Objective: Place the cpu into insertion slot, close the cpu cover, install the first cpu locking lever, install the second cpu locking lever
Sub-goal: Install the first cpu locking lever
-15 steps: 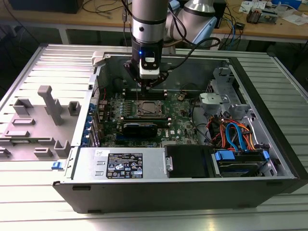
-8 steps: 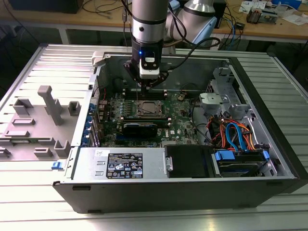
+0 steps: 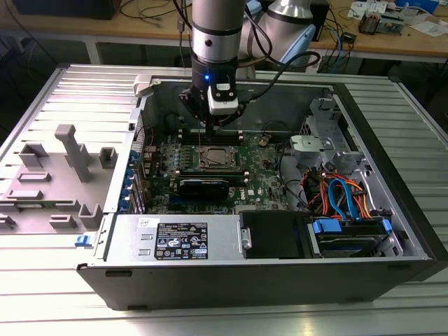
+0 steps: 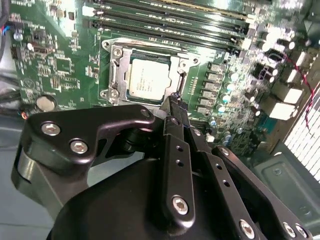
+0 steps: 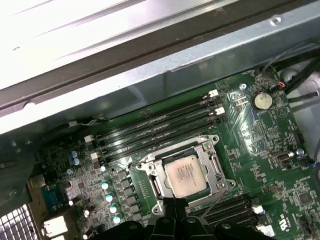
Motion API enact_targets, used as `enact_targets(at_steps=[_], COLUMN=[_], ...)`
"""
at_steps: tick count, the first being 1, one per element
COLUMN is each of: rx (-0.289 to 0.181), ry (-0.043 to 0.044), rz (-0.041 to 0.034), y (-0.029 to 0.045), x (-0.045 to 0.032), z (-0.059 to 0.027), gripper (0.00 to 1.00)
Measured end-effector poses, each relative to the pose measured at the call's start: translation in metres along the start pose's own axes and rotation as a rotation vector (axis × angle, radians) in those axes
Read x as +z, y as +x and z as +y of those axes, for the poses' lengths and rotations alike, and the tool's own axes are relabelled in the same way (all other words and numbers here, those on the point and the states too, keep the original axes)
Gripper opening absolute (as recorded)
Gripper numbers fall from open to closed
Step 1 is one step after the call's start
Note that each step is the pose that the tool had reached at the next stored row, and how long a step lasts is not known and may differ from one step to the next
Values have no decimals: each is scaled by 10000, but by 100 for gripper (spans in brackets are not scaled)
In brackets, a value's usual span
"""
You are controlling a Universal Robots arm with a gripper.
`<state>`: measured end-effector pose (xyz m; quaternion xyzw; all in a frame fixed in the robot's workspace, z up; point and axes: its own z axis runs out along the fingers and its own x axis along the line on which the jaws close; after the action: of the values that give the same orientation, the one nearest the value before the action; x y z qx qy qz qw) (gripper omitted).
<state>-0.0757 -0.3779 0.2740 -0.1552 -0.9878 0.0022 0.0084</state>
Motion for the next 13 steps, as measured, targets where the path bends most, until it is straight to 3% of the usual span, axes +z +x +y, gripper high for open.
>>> enact_targets(at_steps=[4, 8, 13], rx=[-777, -795, -805], ry=[12, 10, 1], rz=[-5, -5, -2], y=[5, 31, 134], x=[0, 1, 3], z=[-1, -11, -45], gripper=[11, 11, 11])
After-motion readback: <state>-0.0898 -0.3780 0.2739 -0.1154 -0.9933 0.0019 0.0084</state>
